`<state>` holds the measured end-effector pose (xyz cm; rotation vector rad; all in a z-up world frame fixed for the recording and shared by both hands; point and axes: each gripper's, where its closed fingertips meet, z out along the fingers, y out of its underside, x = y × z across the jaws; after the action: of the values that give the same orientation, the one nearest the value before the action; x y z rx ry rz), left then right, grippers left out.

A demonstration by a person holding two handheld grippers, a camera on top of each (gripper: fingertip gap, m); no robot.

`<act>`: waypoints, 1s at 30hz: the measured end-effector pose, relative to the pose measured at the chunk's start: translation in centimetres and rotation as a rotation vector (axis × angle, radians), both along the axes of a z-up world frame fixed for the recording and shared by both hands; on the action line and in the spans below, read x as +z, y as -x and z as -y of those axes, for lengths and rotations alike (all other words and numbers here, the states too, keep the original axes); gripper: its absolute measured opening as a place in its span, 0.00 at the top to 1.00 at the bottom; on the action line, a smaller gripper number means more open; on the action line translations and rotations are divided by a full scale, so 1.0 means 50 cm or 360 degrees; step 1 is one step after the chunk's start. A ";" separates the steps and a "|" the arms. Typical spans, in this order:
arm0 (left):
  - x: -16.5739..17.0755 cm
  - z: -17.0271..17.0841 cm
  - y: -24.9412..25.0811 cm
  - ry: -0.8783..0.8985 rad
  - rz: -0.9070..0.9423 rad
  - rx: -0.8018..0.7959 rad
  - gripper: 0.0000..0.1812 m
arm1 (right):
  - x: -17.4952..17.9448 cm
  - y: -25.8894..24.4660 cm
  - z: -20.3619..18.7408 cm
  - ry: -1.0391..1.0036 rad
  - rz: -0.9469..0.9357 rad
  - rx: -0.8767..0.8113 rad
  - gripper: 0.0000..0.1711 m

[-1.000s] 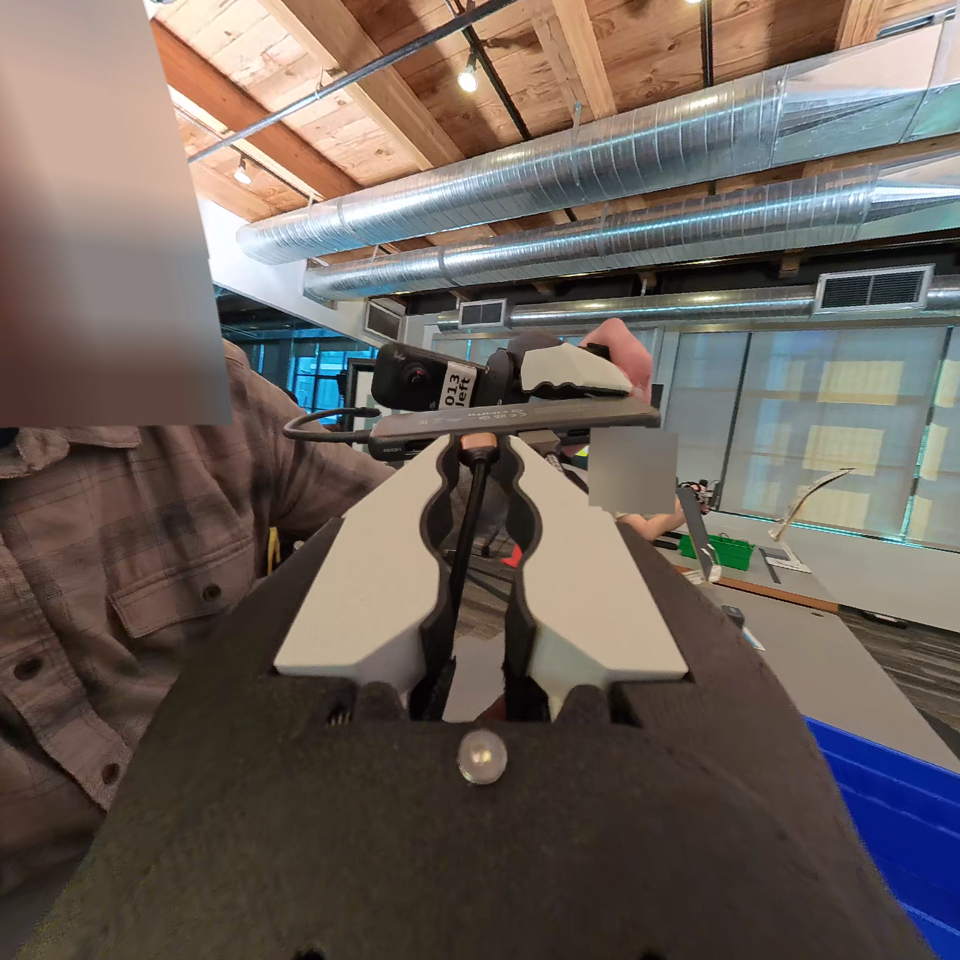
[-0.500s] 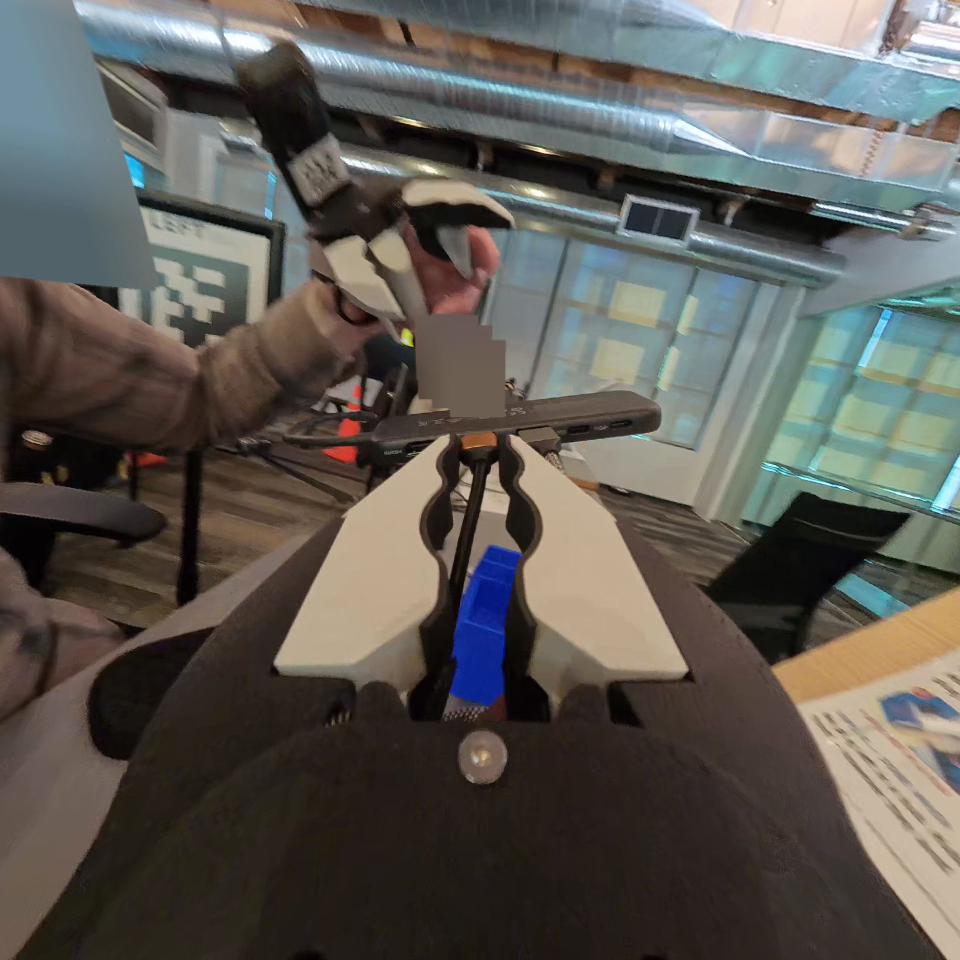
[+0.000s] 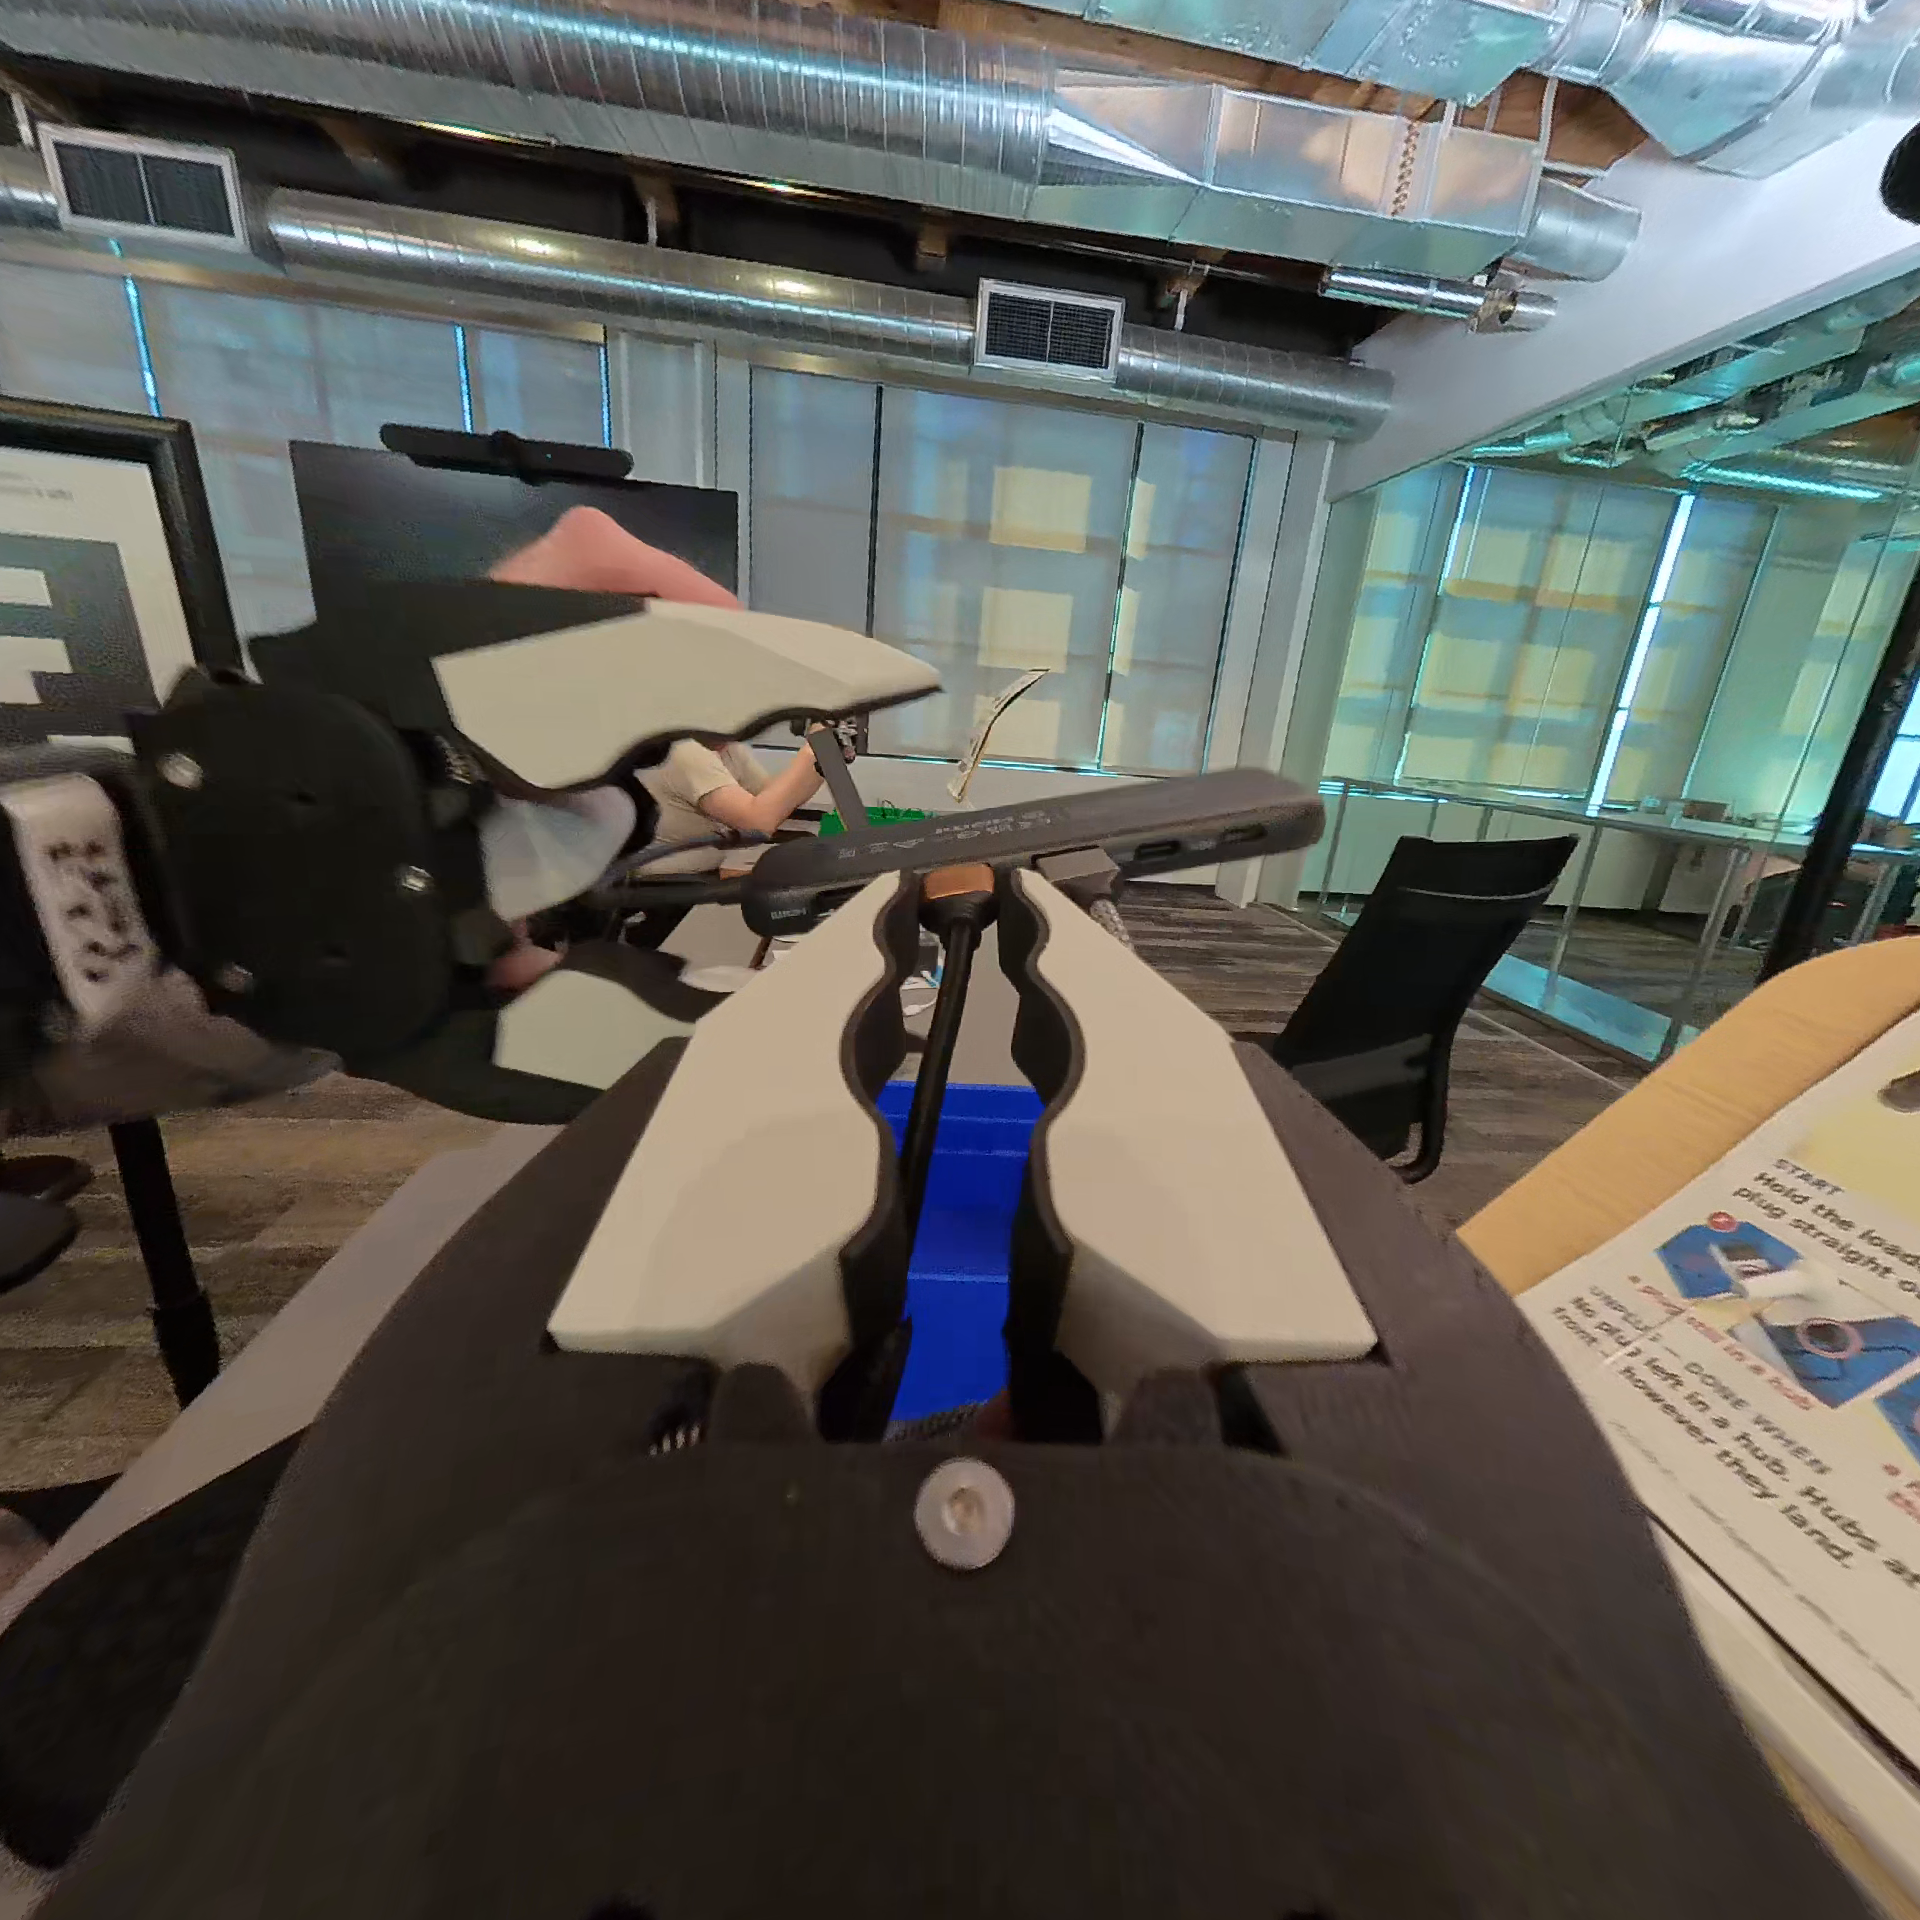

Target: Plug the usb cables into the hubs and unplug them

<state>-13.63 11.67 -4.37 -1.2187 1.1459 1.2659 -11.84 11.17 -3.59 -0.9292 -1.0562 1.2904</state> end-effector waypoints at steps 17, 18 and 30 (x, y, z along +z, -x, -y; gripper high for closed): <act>-0.023 -0.045 0.033 0.0126 -0.0091 0.0009 0.93 | -0.003 0.008 -0.003 0.0133 0.0001 0.0079 0.83; -0.029 -0.045 0.037 0.0225 -0.0052 -0.0010 0.93 | -0.004 0.001 -0.003 0.0062 0.0032 0.0047 0.83; -0.075 0.044 0.045 0.1663 0.0387 -0.0290 0.93 | -0.120 0.013 -0.008 -0.0740 0.0489 -0.0206 0.80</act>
<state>-15.88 9.49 -8.13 -1.8754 1.7493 0.2978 -12.48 11.57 -9.57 -0.8322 -1.4344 0.7580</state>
